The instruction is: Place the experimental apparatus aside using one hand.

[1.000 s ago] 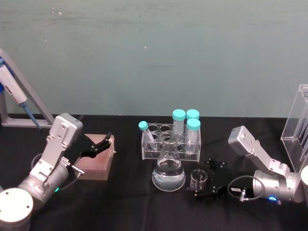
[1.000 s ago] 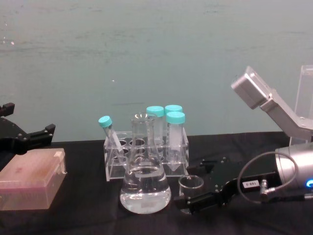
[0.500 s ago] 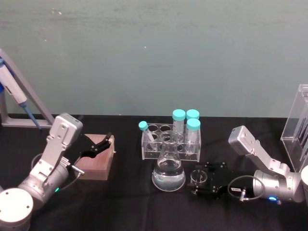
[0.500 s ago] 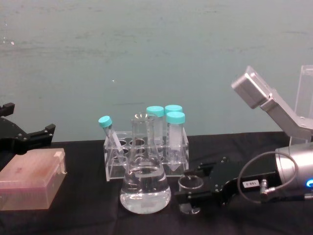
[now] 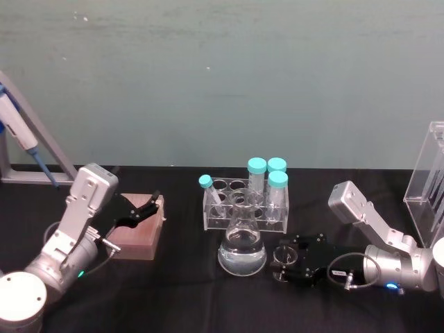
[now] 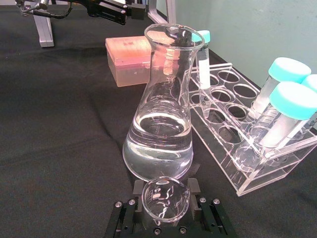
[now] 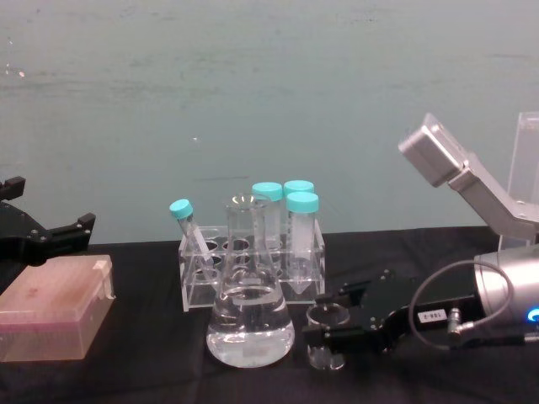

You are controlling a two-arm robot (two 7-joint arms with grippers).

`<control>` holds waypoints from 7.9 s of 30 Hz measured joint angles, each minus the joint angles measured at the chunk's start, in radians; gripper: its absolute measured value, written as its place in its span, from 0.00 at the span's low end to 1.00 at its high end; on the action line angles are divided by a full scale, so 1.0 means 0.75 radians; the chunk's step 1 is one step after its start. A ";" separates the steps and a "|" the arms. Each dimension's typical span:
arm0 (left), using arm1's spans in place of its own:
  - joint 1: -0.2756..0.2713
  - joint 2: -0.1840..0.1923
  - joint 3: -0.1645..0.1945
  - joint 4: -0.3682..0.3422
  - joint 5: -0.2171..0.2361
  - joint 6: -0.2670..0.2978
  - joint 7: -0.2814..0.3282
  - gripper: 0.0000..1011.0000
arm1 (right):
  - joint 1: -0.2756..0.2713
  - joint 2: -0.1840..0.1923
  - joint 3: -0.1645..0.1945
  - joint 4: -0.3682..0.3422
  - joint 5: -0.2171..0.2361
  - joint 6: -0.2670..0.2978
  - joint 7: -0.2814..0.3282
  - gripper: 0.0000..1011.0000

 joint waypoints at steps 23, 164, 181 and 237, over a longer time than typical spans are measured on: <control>0.000 0.000 0.000 0.000 0.000 0.000 0.000 0.99 | -0.056 0.039 0.049 -0.112 0.007 0.013 -0.087 0.53; 0.000 0.000 0.000 0.000 0.000 0.000 0.000 0.99 | -0.075 -0.253 0.626 0.076 -0.447 0.192 -0.953 0.53; 0.000 0.000 0.000 0.000 0.000 0.000 0.000 0.99 | -0.058 -0.267 0.652 0.111 -0.477 0.180 -0.948 0.53; 0.000 0.000 0.000 0.000 0.000 0.000 0.000 0.99 | -0.053 -0.270 0.661 0.124 -0.475 0.175 -0.928 0.97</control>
